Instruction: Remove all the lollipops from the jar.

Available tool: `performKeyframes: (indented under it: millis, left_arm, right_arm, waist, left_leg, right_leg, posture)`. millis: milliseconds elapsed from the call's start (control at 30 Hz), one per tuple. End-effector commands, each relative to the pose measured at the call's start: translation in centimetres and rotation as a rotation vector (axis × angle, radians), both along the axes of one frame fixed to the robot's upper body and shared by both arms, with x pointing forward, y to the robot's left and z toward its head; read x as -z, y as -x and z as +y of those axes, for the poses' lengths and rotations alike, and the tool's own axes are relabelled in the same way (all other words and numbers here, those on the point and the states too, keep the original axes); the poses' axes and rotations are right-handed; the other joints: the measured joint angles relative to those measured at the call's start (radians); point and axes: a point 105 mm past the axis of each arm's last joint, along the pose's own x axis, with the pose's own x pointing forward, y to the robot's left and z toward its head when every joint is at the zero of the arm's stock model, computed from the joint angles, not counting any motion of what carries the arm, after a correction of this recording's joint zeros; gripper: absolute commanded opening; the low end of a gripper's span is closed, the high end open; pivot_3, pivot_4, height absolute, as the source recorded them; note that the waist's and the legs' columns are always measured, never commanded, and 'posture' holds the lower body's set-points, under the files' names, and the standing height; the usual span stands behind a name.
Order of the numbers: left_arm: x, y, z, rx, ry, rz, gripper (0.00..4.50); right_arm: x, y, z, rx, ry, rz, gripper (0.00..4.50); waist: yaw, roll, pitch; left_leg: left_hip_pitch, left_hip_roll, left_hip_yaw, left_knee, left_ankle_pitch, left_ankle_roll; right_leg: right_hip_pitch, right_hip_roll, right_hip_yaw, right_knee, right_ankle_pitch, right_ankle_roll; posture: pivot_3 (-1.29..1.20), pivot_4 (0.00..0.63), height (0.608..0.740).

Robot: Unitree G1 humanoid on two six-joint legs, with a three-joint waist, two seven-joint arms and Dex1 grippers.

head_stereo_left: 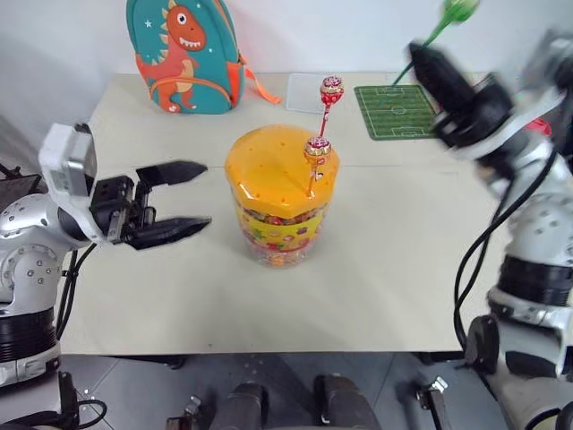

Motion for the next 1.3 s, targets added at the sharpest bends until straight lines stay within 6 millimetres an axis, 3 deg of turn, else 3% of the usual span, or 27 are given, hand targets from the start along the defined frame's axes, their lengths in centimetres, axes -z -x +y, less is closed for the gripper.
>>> performKeyframes:
  millis: [33, 133, 267, 333, 400, 467, 567, 700, 800, 933, 1000, 1067, 1167, 1300]
  left_arm:
    - [-0.4, 1.1, -0.4, 0.051, -0.078, -0.081, 4.50]
    - [-0.3, 1.2, -0.4, 0.046, -0.067, -0.086, 4.50]
    - [0.5, 1.3, -0.5, 0.036, -0.068, -0.076, 4.50]
    - [0.7, 1.4, -0.8, 0.041, -0.063, -0.074, 4.50]
    - [0.9, 1.2, -1.0, 0.034, -0.079, -0.087, 4.50]
    - [0.6, 1.1, -1.2, 0.020, -0.064, -0.096, 4.50]
    - [0.6, 1.4, -1.3, 0.015, -0.058, -0.083, 4.50]
    - [0.7, 1.4, -1.2, 0.009, -0.066, -0.077, 4.50]
    - [0.3, 1.2, -1.0, -0.003, -0.060, -0.081, 4.50]
    - [-0.6, 0.7, -0.5, -0.044, -0.008, -0.088, 4.50]
    - [-0.9, 0.5, -0.2, -0.067, 0.023, -0.087, 4.50]
    - [-1.4, 0.0, 0.4, -0.119, 0.108, -0.077, 4.50]
    - [-1.3, -0.5, 1.1, -0.176, 0.159, -0.068, 4.50]
    - [-0.7, -0.4, 1.2, -0.187, 0.147, -0.057, 4.50]
  right_arm:
    - [4.2, -1.6, -6.7, 0.347, 0.248, 0.313, 0.03]
    - [9.1, -1.4, -12.2, 0.646, 0.512, 0.615, 0.03]
    - [12.8, -0.3, -12.8, 0.650, 0.700, 0.737, 0.03]
    - [16.5, 0.6, -13.8, 0.668, 0.876, 0.866, 0.03]
    - [18.8, 1.1, -15.2, 0.715, 1.002, 0.920, 0.03]
    - [19.2, 1.4, -15.1, 0.698, 1.017, 0.932, 0.03]
    - [19.5, 1.6, -14.4, 0.653, 0.972, 0.947, 0.71]
    - [19.2, 1.3, -14.8, 0.686, 0.929, 0.925, 2.03]
    - [17.6, 0.8, -14.4, 0.659, 0.895, 0.828, 3.00]
    - [12.6, 0.9, -10.5, 0.429, 0.840, 0.456, 4.36]
    - [10.5, 1.9, -7.9, 0.266, 0.785, 0.293, 4.44]
    - [7.5, 4.3, -2.2, -0.036, 0.628, 0.107, 4.44]
    - [6.7, 6.5, 3.4, -0.266, 0.609, -0.013, 4.44]
    - [6.6, 6.9, 6.2, -0.326, 0.633, -0.060, 4.44]
  waist:
    - [0.008, 0.000, 0.000]
    - [0.010, 0.000, 0.000]
    - [-0.015, 0.003, 0.001]
    - [-0.024, 0.005, 0.001]
    - [-0.026, 0.005, 0.001]
    - [-0.026, 0.006, 0.002]
    - [-0.028, 0.007, 0.002]
    - [-0.026, 0.007, 0.002]
    - [-0.023, 0.007, 0.002]
    - [-0.020, 0.007, 0.002]
    - [-0.020, 0.007, 0.002]
    - [-0.025, 0.007, 0.002]
    - [-0.032, 0.007, 0.002]
    - [-0.022, 0.006, 0.002]
  left_leg:
    - [-0.001, 0.000, 0.000, 0.000, 0.000, 0.001]
    - [-0.002, 0.000, 0.001, 0.000, -0.001, 0.002]
    - [-0.002, 0.001, 0.007, 0.000, -0.001, 0.002]
    - [-0.001, 0.002, 0.008, 0.000, -0.001, 0.002]
    - [0.000, 0.002, 0.008, 0.001, -0.001, 0.002]
    - [0.000, 0.001, 0.008, 0.002, -0.001, 0.002]
    - [-0.001, 0.001, 0.008, 0.001, -0.001, 0.002]
    - [0.000, 0.001, 0.008, 0.001, -0.001, 0.002]
    - [-0.001, 0.001, 0.008, 0.002, -0.001, 0.002]
    - [-0.001, 0.001, 0.008, 0.002, -0.001, 0.002]
    - [0.000, 0.001, 0.007, 0.001, -0.001, 0.002]
    - [0.000, 0.001, 0.007, 0.001, -0.001, 0.002]
    - [0.001, 0.003, 0.007, 0.002, -0.001, 0.001]
    - [0.001, 0.002, 0.005, 0.002, -0.001, 0.001]
  right_leg:
    - [0.000, 0.000, 0.000, -0.001, 0.000, 0.000]
    - [-0.001, 0.000, 0.001, -0.002, 0.000, 0.000]
    - [-0.001, 0.000, 0.004, -0.008, 0.000, 0.000]
    - [-0.001, 0.001, 0.004, -0.006, 0.000, 0.000]
    - [-0.001, 0.001, 0.004, -0.004, 0.000, 0.000]
    - [-0.001, 0.000, 0.004, -0.004, 0.000, 0.000]
    - [-0.002, 0.000, 0.005, -0.002, 0.000, 0.000]
    - [-0.002, 0.000, 0.004, -0.001, 0.000, 0.000]
    - [-0.002, 0.000, 0.005, -0.002, 0.000, 0.000]
    - [-0.002, 0.000, 0.004, -0.002, 0.000, 0.000]
    - [-0.002, 0.001, 0.004, -0.001, 0.000, 0.000]
    - [-0.001, 0.001, 0.004, -0.001, 0.000, 0.000]
    - [-0.001, 0.002, 0.003, -0.001, 0.000, 0.000]
    - [0.000, 0.001, 0.002, -0.001, 0.000, 0.000]
  posture:
    - [0.00, 0.150, 0.740]
    - [0.00, 0.150, 0.740]
    - [0.00, 0.150, 0.740]
    - [0.00, 0.150, 0.740]
    - [0.00, 0.150, 0.740]
    - [0.00, 0.150, 0.740]
    - [0.00, 0.150, 0.740]
    - [0.00, 0.150, 0.740]
    - [0.00, 0.150, 0.740]
    - [0.00, 0.150, 0.740]
    - [0.00, 0.150, 0.740]
    - [0.00, 0.150, 0.740]
    - [0.00, 0.150, 0.740]
    - [0.00, 0.150, 0.740]
